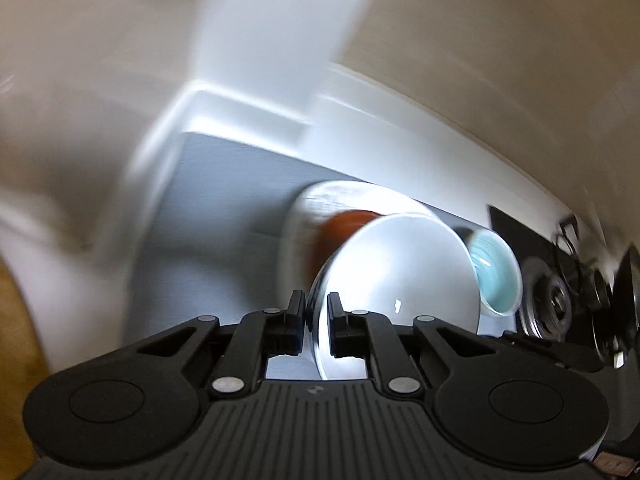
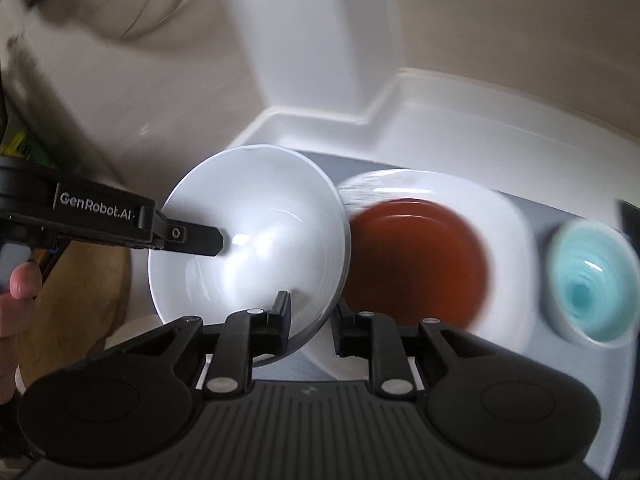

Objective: Organize plates and bowls
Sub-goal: 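Lift the bowl with both grippers and carry it to the teal bowl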

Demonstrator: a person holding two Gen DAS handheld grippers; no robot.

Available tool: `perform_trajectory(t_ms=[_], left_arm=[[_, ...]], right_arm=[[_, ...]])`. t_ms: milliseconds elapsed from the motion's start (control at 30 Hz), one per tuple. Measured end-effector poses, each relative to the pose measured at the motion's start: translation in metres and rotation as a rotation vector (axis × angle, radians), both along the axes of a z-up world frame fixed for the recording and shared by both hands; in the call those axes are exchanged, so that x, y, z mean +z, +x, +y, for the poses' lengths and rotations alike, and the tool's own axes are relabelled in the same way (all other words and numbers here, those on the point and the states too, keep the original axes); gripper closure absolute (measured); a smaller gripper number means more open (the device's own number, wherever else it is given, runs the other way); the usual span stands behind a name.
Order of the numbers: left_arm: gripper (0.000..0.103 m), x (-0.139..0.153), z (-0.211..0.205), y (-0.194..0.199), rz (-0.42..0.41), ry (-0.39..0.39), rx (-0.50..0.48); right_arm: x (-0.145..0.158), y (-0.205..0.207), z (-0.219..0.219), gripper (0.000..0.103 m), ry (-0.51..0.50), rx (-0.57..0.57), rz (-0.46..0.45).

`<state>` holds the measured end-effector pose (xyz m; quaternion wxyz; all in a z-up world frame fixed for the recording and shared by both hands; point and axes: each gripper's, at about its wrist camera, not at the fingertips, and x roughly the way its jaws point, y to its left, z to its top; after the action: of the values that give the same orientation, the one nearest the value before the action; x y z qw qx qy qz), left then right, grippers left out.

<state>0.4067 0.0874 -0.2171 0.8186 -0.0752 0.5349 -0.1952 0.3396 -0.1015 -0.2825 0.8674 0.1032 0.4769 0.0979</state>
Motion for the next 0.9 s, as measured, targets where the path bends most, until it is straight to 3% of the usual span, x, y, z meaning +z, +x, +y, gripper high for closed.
perform_trajectory(t_ms=[233, 400, 567, 733, 900], left_arm=[[0.091, -0.003, -0.107, 0.005, 0.038, -0.025, -0.144], [0.091, -0.004, -0.169, 0.014, 0.041, -0.013, -0.211], [0.091, -0.002, -0.199, 0.016, 0.032, 0.015, -0.232], [0.091, 0.011, -0.203, 0.019, 0.013, 0.044, -0.241], [0.091, 0.005, -0.217, 0.026, 0.017, 0.072, -0.222]], right_arm=[[0.03, -0.029, -0.093, 0.083, 0.022, -0.207, -0.062], [0.032, -0.039, -0.146, 0.083, 0.029, -0.294, -0.083], [0.024, -0.039, -0.179, 0.083, 0.032, -0.332, -0.091], [0.017, -0.038, -0.2, 0.083, 0.067, -0.348, -0.091], [0.005, -0.031, -0.215, 0.083, 0.096, -0.351, -0.081]])
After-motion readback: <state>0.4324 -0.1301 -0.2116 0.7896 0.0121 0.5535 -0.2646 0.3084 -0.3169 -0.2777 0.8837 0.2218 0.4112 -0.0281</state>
